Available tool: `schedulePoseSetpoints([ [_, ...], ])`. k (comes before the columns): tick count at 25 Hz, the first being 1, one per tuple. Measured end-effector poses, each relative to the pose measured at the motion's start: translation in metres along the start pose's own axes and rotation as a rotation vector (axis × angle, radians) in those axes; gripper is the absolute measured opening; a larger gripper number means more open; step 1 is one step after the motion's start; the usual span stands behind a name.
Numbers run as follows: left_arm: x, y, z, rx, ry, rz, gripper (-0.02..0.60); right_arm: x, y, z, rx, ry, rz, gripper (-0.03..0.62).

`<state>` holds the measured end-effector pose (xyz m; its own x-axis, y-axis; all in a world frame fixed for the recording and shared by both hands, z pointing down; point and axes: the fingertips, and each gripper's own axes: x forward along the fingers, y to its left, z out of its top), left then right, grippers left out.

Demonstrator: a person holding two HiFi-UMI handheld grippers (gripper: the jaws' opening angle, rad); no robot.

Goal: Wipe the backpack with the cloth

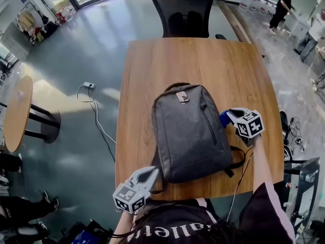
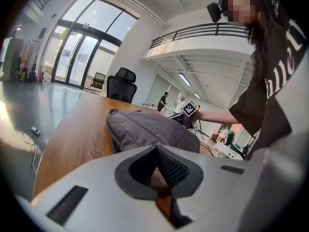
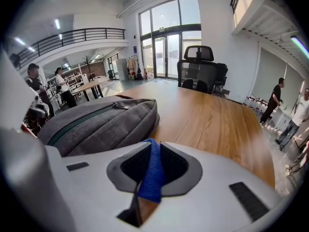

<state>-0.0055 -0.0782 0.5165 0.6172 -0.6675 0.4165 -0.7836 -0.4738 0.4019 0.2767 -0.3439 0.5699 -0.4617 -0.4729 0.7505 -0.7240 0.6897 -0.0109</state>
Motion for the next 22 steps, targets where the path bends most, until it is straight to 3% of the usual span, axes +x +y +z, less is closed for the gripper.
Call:
schedulePoseSetpoints([
  [22, -0.006, 0.054, -0.001, -0.090, -0.003, 0.047, 0.002, 0.078, -0.049, 0.122, -0.053, 0.001, -0.075, 0.062],
])
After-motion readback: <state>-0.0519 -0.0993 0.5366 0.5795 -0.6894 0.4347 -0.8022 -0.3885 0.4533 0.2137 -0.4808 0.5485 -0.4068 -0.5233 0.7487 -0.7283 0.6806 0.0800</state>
